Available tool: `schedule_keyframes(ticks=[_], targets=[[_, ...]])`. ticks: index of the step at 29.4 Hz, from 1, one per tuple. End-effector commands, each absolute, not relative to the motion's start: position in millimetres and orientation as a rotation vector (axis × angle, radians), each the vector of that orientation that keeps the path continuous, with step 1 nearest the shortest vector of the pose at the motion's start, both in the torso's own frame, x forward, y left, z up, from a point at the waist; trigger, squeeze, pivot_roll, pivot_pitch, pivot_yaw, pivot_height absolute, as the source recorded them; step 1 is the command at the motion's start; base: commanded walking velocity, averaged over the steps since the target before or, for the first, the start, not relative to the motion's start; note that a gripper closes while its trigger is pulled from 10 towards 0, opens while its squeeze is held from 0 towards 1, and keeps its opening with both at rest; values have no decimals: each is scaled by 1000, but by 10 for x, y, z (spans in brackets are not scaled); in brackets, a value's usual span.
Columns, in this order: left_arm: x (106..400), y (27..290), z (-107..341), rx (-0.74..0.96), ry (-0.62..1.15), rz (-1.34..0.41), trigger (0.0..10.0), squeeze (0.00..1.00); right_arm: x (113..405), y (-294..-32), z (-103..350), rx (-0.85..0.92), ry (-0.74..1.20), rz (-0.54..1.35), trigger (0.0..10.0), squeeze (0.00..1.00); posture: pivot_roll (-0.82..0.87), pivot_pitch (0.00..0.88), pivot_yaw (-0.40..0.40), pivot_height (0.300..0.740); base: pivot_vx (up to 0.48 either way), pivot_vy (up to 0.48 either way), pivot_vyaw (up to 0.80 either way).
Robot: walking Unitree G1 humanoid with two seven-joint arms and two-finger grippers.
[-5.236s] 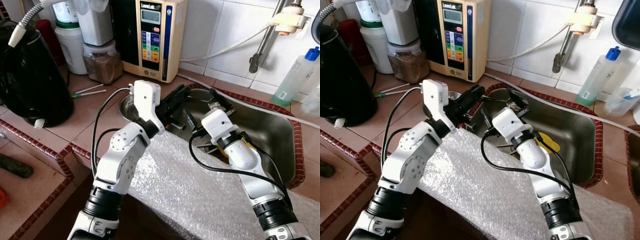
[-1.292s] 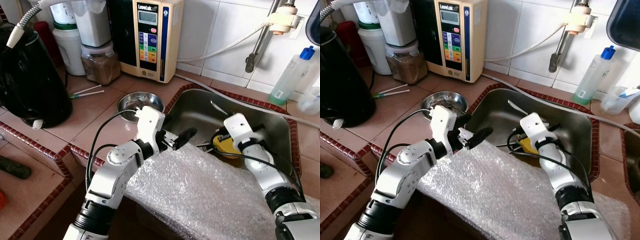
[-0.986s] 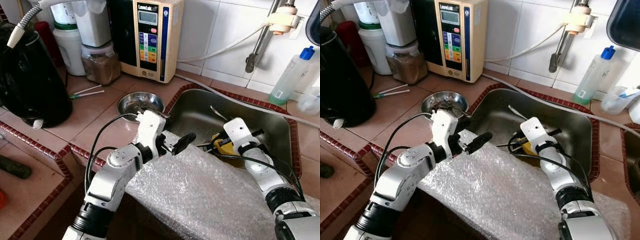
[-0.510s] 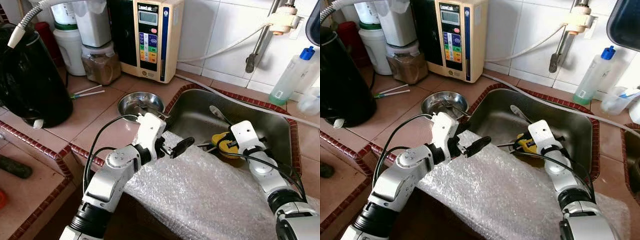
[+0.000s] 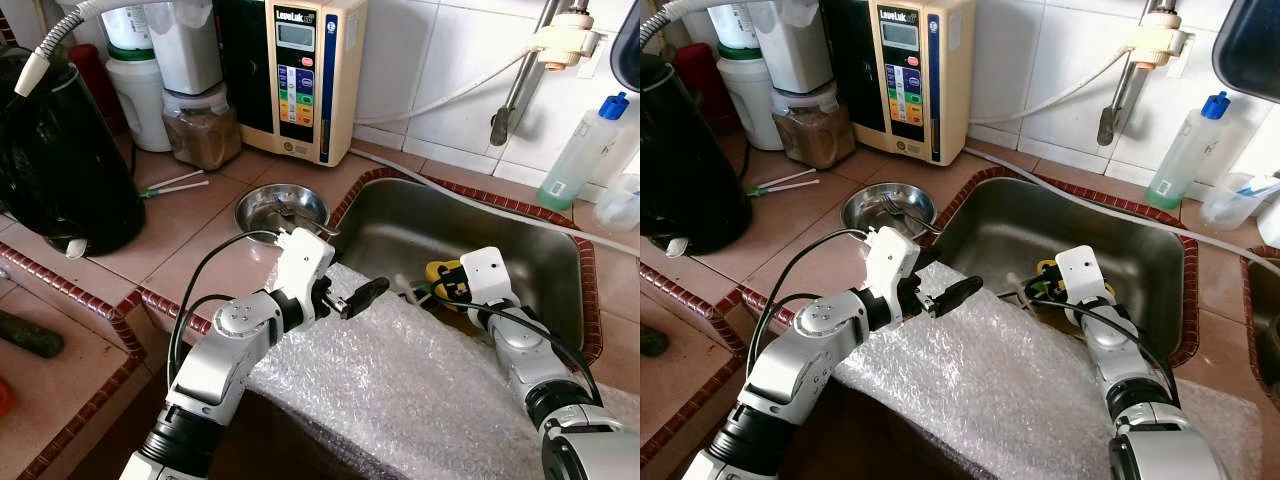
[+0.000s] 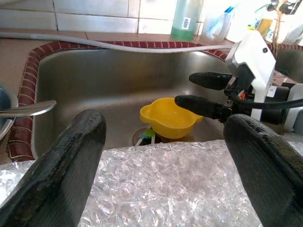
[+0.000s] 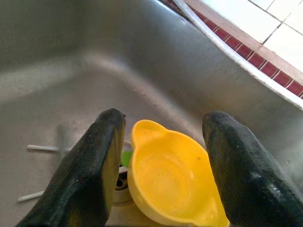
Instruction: Kitchen organization
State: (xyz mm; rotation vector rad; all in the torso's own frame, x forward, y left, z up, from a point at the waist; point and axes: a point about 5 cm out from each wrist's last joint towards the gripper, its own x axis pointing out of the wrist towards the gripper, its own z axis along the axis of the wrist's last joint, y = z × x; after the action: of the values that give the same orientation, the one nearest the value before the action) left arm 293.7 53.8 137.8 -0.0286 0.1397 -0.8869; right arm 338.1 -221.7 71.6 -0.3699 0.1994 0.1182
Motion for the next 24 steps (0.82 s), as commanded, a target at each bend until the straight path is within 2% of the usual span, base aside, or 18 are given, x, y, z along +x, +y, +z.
schedule_keyframes(ticks=[1, 11, 17, 18, 21, 24], targets=[[2947, 512, 1386, -12, 141, -899, 10000, 1000, 3413, -2211, 765, -364, 183, 117, 10000, 1000, 69, 0, -2, 740, 0, 0, 0], [3159, 592, 1520, -37, 38, -716, 10000, 1000, 3477, -2076, 958, -320, 37, 160, 10000, 1000, 59, 0, -7, 740, 0, 0, 0], [3285, 652, 1689, -45, -70, -612, 10000, 1000, 3487, -1873, 1057, -333, -45, 247, 10000, 1000, 50, 0, -3, 740, 0, 0, 0], [3318, 691, 1729, -51, -98, -568, 10000, 1000, 3501, -1774, 1128, -303, -82, 290, 10000, 1000, 51, 0, -4, 740, 0, 0, 0], [3345, 733, 1748, -46, -119, -525, 10000, 1000, 3511, -1690, 1194, -280, -112, 325, 10000, 1000, 51, 0, -6, 740, 0, 0, 0], [3389, 907, 1770, -59, -166, -382, 10000, 1000, 3546, -1536, 1328, -267, -162, 365, 10000, 1000, 55, 0, -13, 740, 0, 0, 0]])
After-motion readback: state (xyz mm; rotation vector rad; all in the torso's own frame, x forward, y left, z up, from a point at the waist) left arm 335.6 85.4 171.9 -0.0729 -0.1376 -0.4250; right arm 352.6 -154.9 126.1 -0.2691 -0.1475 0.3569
